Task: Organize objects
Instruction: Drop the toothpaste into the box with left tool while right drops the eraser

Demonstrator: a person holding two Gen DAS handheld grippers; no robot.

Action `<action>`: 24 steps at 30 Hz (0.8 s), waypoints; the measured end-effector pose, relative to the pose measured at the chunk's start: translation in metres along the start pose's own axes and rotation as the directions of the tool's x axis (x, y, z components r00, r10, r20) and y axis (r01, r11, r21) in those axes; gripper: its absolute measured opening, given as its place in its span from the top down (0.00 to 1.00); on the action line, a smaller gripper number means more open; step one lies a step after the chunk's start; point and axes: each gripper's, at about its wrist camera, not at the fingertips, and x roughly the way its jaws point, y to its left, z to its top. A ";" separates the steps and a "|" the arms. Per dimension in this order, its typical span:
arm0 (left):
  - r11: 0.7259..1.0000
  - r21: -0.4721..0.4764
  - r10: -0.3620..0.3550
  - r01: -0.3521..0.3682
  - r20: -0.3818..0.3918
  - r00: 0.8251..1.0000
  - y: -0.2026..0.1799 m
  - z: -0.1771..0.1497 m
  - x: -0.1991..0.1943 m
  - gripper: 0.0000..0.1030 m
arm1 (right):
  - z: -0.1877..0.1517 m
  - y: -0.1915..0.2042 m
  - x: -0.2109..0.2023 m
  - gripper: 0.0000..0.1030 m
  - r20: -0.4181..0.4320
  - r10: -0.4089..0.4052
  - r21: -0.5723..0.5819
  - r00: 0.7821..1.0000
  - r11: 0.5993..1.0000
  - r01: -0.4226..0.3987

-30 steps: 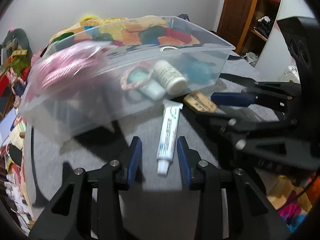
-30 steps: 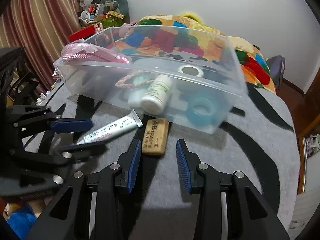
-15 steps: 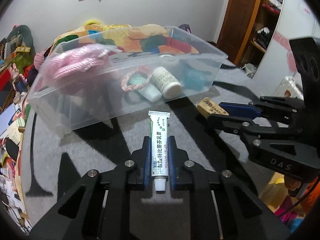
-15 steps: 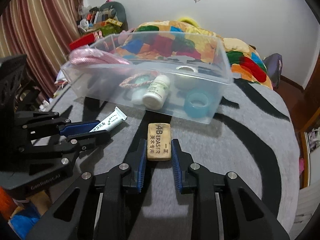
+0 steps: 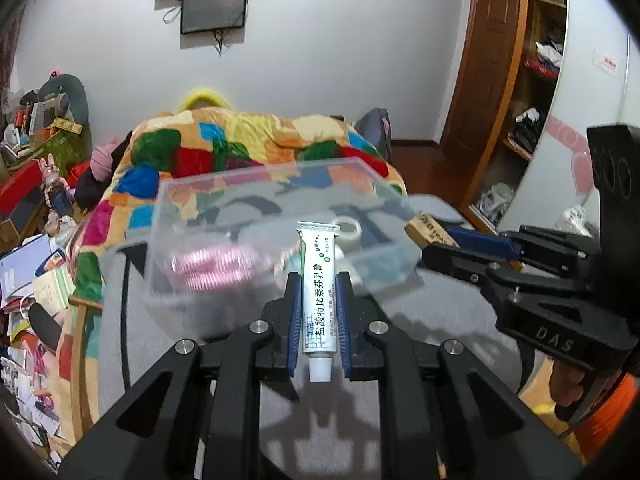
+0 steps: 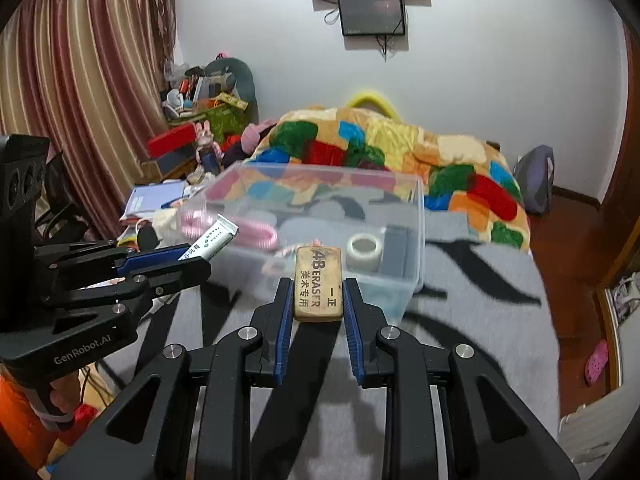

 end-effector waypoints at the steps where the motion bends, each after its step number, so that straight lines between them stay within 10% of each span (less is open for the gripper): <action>1: 1.000 -0.003 -0.001 0.001 0.005 1.000 0.001 0.004 0.000 0.85 | 0.005 0.000 0.001 0.79 0.009 -0.007 -0.003 1.000 1.000 0.007; 24: 0.999 -0.006 0.034 -0.036 -0.161 0.986 0.012 0.042 0.099 0.85 | 0.025 -0.030 0.091 0.79 -0.150 -0.047 0.023 0.988 0.998 0.051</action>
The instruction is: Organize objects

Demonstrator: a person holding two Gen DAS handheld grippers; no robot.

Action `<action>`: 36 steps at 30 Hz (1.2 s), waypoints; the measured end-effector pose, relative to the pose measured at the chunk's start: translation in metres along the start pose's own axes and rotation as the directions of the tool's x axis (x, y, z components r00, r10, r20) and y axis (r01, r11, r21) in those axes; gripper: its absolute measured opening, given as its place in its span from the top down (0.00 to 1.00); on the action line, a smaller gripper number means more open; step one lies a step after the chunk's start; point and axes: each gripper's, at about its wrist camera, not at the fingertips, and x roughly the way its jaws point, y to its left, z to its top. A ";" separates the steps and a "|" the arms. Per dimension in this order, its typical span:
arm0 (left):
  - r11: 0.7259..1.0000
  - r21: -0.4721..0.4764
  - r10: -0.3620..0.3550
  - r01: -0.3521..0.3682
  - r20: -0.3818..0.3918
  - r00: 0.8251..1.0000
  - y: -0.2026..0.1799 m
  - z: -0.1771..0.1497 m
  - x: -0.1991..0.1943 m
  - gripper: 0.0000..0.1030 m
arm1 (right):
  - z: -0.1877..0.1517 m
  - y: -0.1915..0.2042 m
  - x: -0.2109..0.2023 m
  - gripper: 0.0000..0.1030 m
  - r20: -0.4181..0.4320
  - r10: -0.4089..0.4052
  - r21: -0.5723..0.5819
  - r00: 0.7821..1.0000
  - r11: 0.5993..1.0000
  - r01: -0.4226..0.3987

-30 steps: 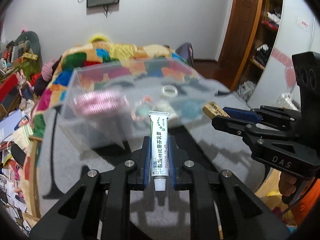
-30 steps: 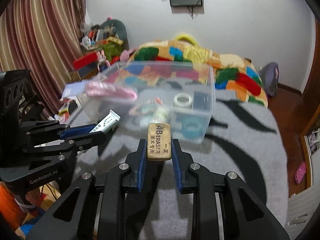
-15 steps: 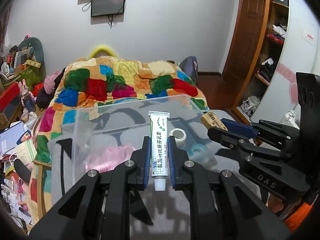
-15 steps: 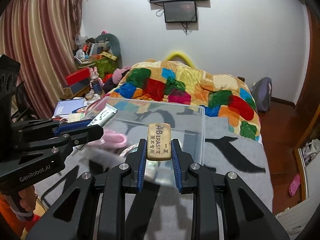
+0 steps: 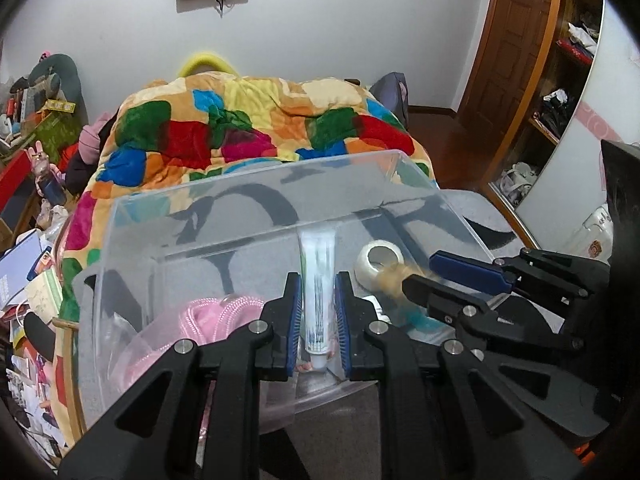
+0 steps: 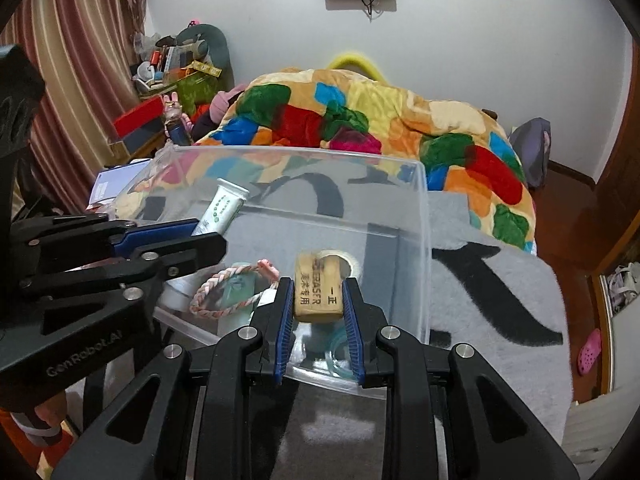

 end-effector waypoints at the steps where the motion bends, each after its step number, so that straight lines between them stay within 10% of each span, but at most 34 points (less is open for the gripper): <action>1: 1.000 0.000 -0.007 0.007 -0.001 1.000 0.000 0.000 -0.001 0.84 | -0.001 0.000 -0.001 0.79 0.002 0.000 -0.004 1.000 1.000 0.000; 15: 1.000 -0.012 -0.020 0.022 0.128 0.992 0.004 -0.021 -0.064 0.76 | -0.003 0.014 -0.061 0.78 0.116 0.042 -0.027 0.992 0.999 -0.039; 26: 0.999 -0.029 0.046 -0.040 0.236 0.971 0.014 -0.062 -0.110 0.40 | -0.035 0.032 -0.105 0.35 0.235 0.033 -0.019 0.971 0.999 -0.029; 36: 0.998 -0.031 0.064 -0.058 0.210 0.976 0.009 -0.095 -0.108 0.28 | -0.066 0.033 -0.105 0.24 0.219 0.009 0.003 0.976 1.000 -0.010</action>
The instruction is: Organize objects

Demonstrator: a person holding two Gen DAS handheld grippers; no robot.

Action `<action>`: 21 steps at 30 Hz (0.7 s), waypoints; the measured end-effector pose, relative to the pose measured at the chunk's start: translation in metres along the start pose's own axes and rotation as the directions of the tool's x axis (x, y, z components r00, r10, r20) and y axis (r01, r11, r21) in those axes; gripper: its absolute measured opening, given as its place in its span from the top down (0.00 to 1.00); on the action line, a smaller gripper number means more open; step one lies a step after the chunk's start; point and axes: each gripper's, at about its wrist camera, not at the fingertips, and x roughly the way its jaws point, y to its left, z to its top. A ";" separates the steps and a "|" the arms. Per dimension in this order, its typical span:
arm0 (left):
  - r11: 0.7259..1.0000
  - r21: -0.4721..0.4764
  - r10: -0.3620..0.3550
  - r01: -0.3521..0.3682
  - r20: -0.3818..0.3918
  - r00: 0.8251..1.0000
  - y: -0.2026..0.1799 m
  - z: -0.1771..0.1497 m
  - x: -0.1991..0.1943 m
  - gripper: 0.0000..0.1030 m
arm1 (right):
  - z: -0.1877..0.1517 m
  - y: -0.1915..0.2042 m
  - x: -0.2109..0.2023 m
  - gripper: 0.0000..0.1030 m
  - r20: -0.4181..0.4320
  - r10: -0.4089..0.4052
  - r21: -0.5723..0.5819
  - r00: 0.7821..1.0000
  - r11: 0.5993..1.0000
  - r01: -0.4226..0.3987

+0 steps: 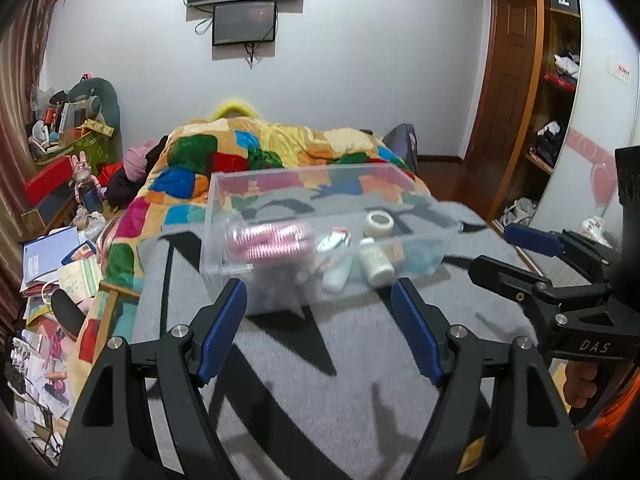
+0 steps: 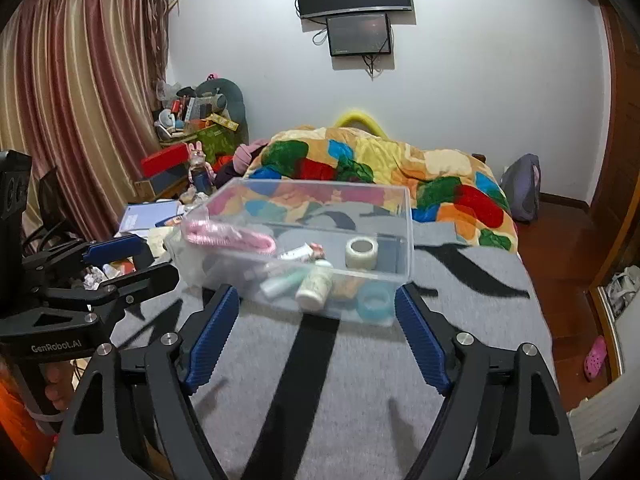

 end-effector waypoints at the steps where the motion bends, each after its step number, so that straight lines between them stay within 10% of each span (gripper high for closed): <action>1: 1.000 0.003 0.001 -0.001 -0.008 1.000 -0.001 -0.003 0.002 0.28 | -0.003 0.000 0.001 0.24 -0.005 -0.004 -0.001 1.000 1.000 0.004; 21: 1.000 -0.019 -0.013 0.012 -0.047 0.999 -0.006 -0.015 0.008 0.27 | -0.015 0.001 0.005 0.23 -0.037 0.007 0.003 0.999 1.000 -0.007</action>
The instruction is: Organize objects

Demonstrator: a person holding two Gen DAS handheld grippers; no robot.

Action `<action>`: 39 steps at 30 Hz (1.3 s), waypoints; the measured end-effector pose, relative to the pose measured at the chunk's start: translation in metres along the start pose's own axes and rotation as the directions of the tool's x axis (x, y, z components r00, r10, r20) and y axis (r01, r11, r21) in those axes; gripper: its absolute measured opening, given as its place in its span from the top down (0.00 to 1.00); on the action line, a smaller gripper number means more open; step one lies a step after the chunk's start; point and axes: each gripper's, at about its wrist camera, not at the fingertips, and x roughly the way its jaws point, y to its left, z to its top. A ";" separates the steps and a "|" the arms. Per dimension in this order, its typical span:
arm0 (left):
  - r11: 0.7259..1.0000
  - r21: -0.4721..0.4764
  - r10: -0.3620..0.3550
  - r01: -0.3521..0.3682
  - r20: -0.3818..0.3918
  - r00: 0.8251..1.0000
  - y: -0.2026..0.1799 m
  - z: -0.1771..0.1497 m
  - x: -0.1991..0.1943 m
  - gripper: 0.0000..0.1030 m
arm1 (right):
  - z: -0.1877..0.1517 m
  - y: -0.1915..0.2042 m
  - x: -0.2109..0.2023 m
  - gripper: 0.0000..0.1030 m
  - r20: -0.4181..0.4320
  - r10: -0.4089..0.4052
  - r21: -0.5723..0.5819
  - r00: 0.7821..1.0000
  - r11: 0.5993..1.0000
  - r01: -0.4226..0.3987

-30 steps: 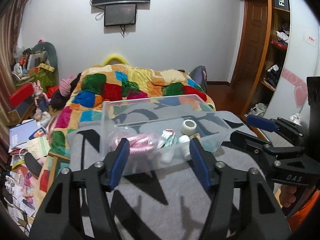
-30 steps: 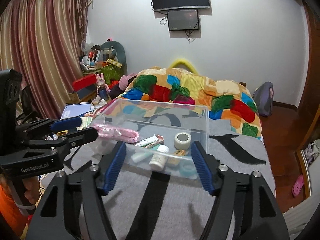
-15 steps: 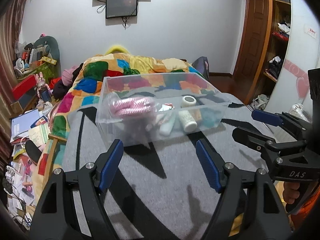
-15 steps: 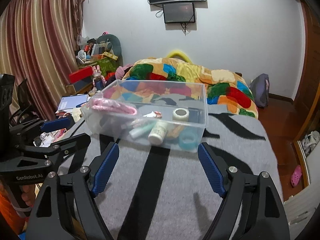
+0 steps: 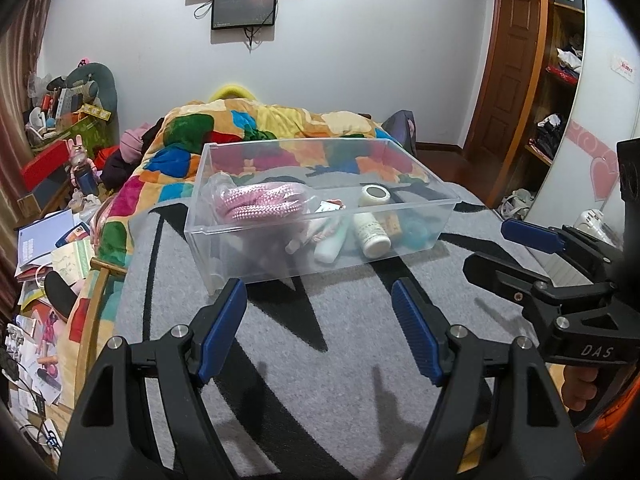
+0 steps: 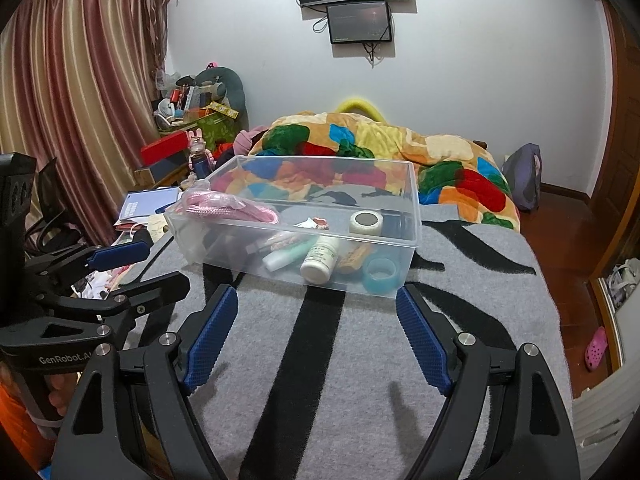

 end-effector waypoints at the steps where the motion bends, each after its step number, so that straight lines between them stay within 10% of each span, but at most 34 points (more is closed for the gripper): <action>1: 1.000 -0.001 0.000 0.000 -0.001 1.000 0.000 0.000 0.000 0.27 | 0.000 0.001 0.000 0.23 0.000 0.000 0.000 1.000 1.000 0.000; 39: 1.000 -0.027 -0.006 0.006 -0.007 1.000 0.000 -0.003 0.001 0.07 | -0.003 0.003 0.002 0.21 -0.005 0.006 0.010 1.000 1.000 -0.006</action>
